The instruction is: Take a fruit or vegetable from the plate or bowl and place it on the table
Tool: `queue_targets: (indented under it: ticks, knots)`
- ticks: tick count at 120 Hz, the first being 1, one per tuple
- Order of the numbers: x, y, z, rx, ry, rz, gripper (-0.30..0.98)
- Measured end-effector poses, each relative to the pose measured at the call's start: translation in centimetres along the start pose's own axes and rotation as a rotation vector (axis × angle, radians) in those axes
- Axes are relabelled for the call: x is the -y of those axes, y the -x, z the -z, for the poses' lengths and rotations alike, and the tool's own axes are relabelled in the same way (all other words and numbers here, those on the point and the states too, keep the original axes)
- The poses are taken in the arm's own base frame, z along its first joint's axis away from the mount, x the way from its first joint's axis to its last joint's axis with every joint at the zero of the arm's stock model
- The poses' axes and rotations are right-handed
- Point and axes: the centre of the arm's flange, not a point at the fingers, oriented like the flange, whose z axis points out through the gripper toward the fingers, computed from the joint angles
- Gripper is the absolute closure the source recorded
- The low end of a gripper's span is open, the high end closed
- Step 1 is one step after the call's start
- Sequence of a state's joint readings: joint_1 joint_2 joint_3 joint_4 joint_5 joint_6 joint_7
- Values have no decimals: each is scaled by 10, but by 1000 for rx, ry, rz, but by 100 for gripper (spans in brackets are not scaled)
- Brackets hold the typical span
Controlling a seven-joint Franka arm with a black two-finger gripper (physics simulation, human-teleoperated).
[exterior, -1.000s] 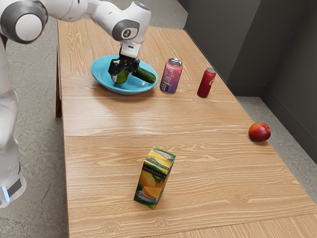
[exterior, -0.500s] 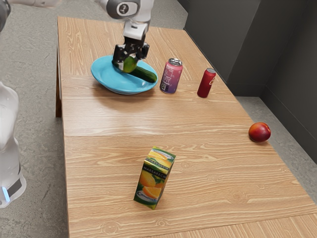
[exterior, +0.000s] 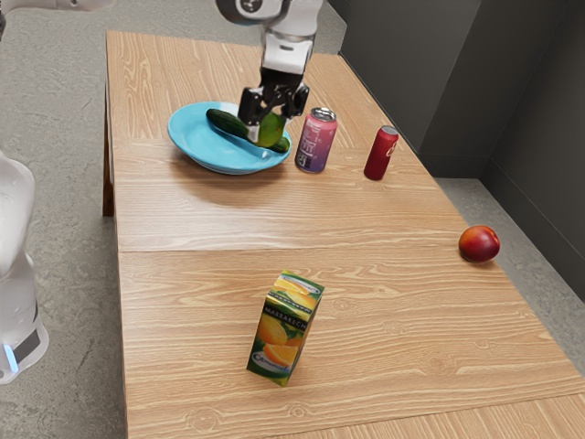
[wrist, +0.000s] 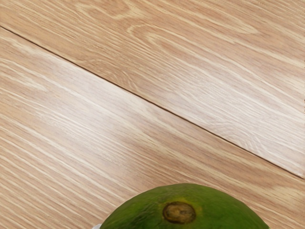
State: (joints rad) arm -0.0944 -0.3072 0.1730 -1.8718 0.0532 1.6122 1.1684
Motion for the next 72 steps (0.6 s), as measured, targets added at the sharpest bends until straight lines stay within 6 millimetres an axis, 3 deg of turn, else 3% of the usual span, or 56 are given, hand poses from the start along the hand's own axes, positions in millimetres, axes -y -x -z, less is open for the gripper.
queue_targets:
  ticks: [16, 46, 72]
  knots:
    - [2, -6, -7, 1, 19, 59, 52]
    - [3, -17, -22, 24, 63, 135, 13]
    - [2, -16, -23, 29, 73, 186, 3]
